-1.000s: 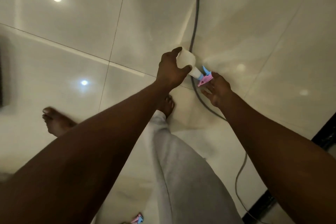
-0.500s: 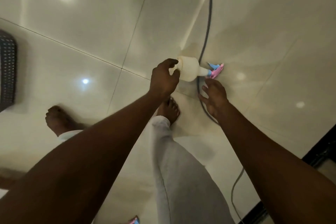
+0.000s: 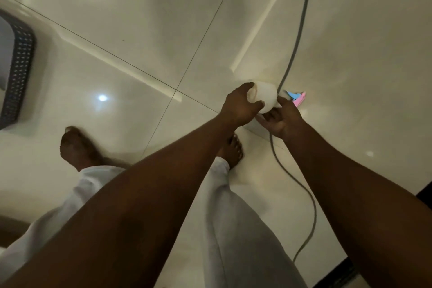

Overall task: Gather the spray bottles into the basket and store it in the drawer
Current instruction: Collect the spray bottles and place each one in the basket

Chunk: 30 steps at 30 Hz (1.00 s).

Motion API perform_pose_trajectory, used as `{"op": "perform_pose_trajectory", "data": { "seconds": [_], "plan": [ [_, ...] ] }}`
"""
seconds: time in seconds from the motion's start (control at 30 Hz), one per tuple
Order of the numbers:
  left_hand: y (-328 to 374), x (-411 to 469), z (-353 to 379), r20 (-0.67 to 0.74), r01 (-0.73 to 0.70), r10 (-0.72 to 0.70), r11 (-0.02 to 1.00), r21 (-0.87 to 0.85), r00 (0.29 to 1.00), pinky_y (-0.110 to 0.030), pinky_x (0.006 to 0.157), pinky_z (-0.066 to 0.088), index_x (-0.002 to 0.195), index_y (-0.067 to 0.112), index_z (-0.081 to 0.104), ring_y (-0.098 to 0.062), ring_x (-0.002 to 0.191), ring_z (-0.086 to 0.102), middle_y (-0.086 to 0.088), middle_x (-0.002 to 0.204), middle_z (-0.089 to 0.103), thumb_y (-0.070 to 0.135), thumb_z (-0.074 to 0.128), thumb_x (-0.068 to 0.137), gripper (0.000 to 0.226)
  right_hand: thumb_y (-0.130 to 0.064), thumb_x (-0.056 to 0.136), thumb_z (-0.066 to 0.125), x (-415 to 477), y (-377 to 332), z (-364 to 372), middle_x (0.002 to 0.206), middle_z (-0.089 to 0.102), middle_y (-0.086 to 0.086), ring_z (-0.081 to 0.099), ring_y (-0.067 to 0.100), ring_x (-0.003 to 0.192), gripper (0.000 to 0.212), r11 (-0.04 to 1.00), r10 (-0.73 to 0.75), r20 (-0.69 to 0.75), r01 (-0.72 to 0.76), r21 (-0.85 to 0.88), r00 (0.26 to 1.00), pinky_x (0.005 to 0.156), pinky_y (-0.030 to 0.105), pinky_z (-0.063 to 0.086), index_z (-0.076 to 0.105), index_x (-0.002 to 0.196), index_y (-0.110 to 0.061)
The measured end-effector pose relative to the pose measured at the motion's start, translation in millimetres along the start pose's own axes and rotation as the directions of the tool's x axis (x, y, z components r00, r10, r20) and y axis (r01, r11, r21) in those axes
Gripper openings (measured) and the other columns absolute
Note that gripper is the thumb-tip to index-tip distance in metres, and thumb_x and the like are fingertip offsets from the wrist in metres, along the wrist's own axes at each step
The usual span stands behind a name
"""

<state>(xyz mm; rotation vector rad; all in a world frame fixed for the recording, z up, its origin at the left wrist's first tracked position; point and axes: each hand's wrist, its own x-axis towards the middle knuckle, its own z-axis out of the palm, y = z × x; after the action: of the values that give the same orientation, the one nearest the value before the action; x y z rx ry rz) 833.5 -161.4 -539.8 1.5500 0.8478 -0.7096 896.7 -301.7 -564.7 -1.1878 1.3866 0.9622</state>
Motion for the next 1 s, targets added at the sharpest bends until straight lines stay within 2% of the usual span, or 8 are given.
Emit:
{"op": "perform_pose_trajectory", "data": {
  "seconds": [0.27,0.4,0.5,0.6,0.7,0.83,0.9,1.0],
  "plan": [
    [-32,-45,-46,-0.243,-0.046,-0.005,0.979,-0.200,0.970,-0.040,0.109,0.051,0.152,0.020,0.048,-0.027,0.132,0.059,-0.004,0.149,0.059,0.027,0.073,0.095,0.063,-0.027,0.095,0.072,-41,33,39,0.136,0.068,0.010,0.067,0.027,0.123,0.051,0.993,-0.043,0.123,0.056,-0.102,0.991,0.106,0.058,0.052,0.060,0.143,-0.015],
    [-46,-72,-93,-0.339,-0.077,-0.055,0.928,-0.364,0.939,-0.019,0.092,0.053,0.151,0.025,0.049,-0.019,0.122,0.065,0.002,0.146,0.061,0.030,0.068,0.098,0.056,-0.027,0.086,0.080,-71,45,91,0.132,0.071,0.009,0.069,0.027,0.121,0.053,0.969,-0.085,0.198,0.128,-0.213,0.976,0.098,0.063,0.056,0.065,0.136,-0.020],
    [-60,-94,-138,-0.422,-0.109,-0.107,0.883,-0.457,0.900,0.000,0.078,0.047,0.151,0.027,0.049,-0.006,0.114,0.066,0.005,0.146,0.062,0.030,0.065,0.100,0.053,-0.027,0.087,0.080,-99,64,144,0.124,0.074,0.007,0.071,0.026,0.121,0.037,0.928,-0.116,0.276,0.203,-0.312,0.954,0.096,0.058,0.059,0.069,0.122,-0.024],
    [-75,-120,-185,-0.472,-0.143,-0.146,0.840,-0.523,0.869,-0.007,0.084,0.049,0.151,0.029,0.049,0.018,0.100,0.064,0.010,0.141,0.064,0.027,0.064,0.101,0.052,-0.024,0.090,0.080,-124,92,195,0.125,0.075,0.007,0.070,0.027,0.123,0.032,0.893,-0.118,0.354,0.255,-0.370,0.928,0.102,0.055,0.058,0.070,0.120,-0.022],
    [-96,-149,-229,-0.524,-0.177,-0.173,0.816,-0.551,0.834,-0.010,0.088,0.050,0.153,0.026,0.048,0.028,0.098,0.059,0.015,0.137,0.061,0.025,0.062,0.103,0.052,-0.022,0.090,0.080,-149,129,241,0.123,0.076,0.006,0.072,0.027,0.119,0.036,0.855,-0.099,0.421,0.294,-0.428,0.901,0.101,0.053,0.059,0.070,0.125,-0.022],
    [-123,-178,-279,-0.587,-0.226,-0.218,0.777,-0.588,0.779,-0.022,0.102,0.052,0.152,0.027,0.048,0.009,0.115,0.063,0.010,0.145,0.061,0.027,0.062,0.103,0.051,-0.020,0.091,0.080,-179,174,293,0.122,0.078,0.006,0.074,0.029,0.116,0.040,0.806,-0.082,0.468,0.335,-0.489,0.880,0.099,0.053,0.060,0.068,0.129,-0.020],
    [-137,-187,-301,-0.595,-0.240,-0.254,0.743,-0.625,0.762,-0.021,0.098,0.053,0.151,0.031,0.048,0.000,0.122,0.062,0.009,0.146,0.061,0.030,0.062,0.104,0.049,-0.020,0.091,0.081,-193,196,317,0.126,0.076,0.006,0.073,0.031,0.119,0.044,0.765,-0.092,0.497,0.380,-0.519,0.863,0.099,0.053,0.060,0.067,0.133,-0.020],
    [-160,-198,-337,-0.574,-0.247,-0.339,0.659,-0.710,0.745,-0.019,0.089,0.056,0.148,0.038,0.052,0.003,0.114,0.068,0.014,0.132,0.069,0.035,0.063,0.102,0.047,-0.021,0.091,0.081,-210,229,354,0.129,0.075,0.004,0.072,0.030,0.120,0.048,0.678,-0.129,0.557,0.483,-0.554,0.820,0.098,0.054,0.060,0.064,0.136,-0.020]
  ]
}}
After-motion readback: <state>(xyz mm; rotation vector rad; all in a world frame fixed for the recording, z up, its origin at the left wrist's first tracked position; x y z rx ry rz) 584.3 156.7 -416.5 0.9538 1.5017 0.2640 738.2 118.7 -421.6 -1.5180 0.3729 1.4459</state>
